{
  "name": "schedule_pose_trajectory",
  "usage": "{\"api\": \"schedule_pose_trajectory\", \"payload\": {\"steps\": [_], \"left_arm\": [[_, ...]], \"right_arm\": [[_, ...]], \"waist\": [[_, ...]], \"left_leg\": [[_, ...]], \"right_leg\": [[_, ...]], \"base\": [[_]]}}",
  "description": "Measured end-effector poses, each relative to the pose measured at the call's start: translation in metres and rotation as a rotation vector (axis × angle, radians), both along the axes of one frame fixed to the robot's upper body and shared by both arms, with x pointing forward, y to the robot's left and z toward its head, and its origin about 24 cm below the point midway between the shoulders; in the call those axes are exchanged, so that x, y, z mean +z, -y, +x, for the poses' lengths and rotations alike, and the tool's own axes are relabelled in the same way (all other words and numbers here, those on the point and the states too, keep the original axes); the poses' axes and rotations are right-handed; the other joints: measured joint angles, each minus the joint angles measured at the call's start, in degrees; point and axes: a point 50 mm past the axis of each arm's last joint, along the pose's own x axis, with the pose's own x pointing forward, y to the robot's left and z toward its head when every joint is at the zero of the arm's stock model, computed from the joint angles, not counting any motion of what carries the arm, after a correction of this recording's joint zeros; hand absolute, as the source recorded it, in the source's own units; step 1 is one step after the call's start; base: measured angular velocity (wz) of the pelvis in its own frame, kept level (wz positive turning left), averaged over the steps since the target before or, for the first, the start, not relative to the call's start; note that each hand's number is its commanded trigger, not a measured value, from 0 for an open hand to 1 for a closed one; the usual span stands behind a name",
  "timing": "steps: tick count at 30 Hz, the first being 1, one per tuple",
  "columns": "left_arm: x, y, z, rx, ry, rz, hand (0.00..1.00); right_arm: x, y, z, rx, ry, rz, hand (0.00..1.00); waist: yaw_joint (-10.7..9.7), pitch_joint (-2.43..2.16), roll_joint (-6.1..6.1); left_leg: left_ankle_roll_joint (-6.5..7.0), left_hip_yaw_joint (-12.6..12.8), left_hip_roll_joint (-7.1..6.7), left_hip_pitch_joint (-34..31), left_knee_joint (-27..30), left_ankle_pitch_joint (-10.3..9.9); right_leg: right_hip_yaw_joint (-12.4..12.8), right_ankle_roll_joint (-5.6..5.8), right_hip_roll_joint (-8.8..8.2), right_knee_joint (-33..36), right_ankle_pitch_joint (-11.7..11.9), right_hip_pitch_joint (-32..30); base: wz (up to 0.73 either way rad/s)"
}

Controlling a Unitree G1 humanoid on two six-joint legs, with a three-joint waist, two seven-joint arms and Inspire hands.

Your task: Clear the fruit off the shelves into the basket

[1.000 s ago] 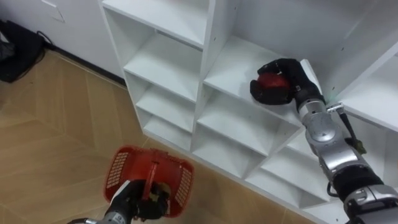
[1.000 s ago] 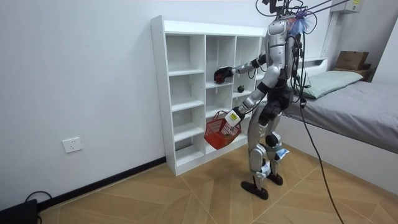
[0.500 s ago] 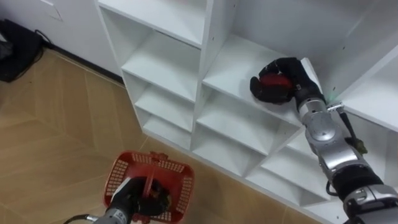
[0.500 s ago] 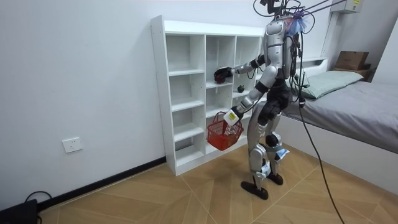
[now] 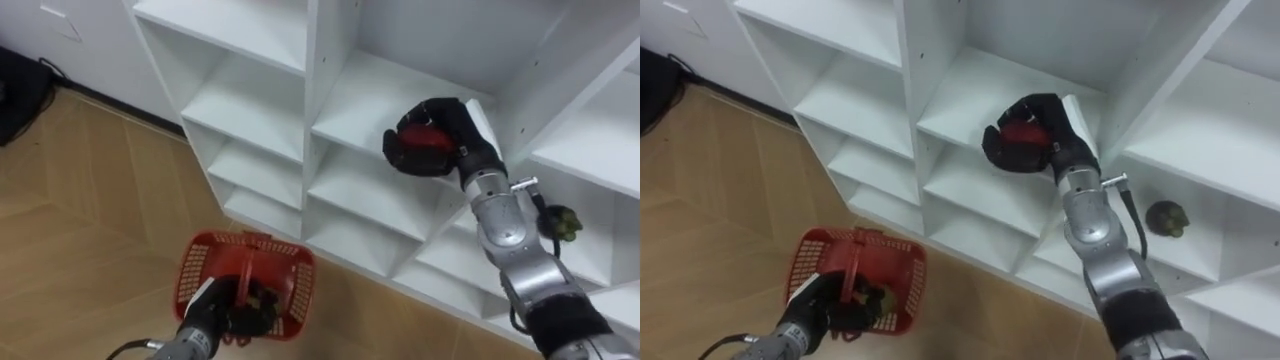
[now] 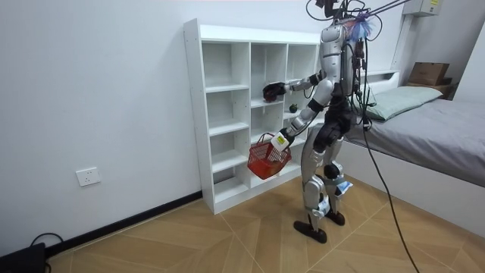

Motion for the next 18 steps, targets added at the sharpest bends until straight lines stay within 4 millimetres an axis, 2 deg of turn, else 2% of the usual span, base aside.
{"api": "schedule_pose_trajectory", "payload": {"steps": [3, 5, 7, 11, 18], "left_arm": [[0.000, 0.004, 0.001, 0.007, 0.007, -0.007, 1.00], [0.001, 0.007, 0.002, 0.010, 0.016, -0.015, 1.00], [0.002, 0.008, 0.004, 0.010, 0.028, -0.018, 1.00], [0.004, 0.010, 0.009, 0.009, 0.049, -0.019, 1.00], [0.004, 0.012, 0.008, 0.003, 0.050, -0.025, 1.00]], "right_arm": [[0.002, -0.006, -0.007, 0.048, 0.009, 0.002, 1.00], [0.006, -0.010, -0.011, 0.082, 0.026, 0.012, 1.00], [0.012, -0.014, -0.012, 0.108, 0.049, 0.015, 1.00], [0.017, -0.025, -0.021, 0.159, 0.074, 0.044, 1.00], [0.004, -0.037, -0.033, 0.258, -0.004, 0.047, 1.00]], "waist": [[-0.31, -0.14, 1.04], [-0.96, -0.44, 1.56], [-0.97, -0.44, 1.57], [-1.48, -0.44, 1.57], [-2.63, -0.43, 1.58]], "left_leg": [[0.00, 0.71, 0.42, 0.00, -0.07, 0.00], [-0.02, 1.10, 0.53, 0.03, -0.31, 0.01], [-0.07, 2.18, 0.85, 0.07, -0.39, 0.05], [-0.23, 2.76, 1.24, 0.24, -0.50, 0.13], [-0.35, 2.87, 1.37, 0.33, -0.58, 0.21]], "right_leg": [[1.02, -0.19, 0.33, 0.05, 0.42, -0.60], [1.54, -0.25, 0.37, 0.64, 0.46, -1.32], [1.59, -0.46, 0.39, 1.10, 0.60, -1.86], [1.65, -0.75, 0.63, 1.12, 0.82, -1.98], [1.74, -0.85, 0.76, 1.01, 0.88, -1.94]], "base": [[-0.22], [-0.18], [-0.25], [-0.09], [-0.01]]}}
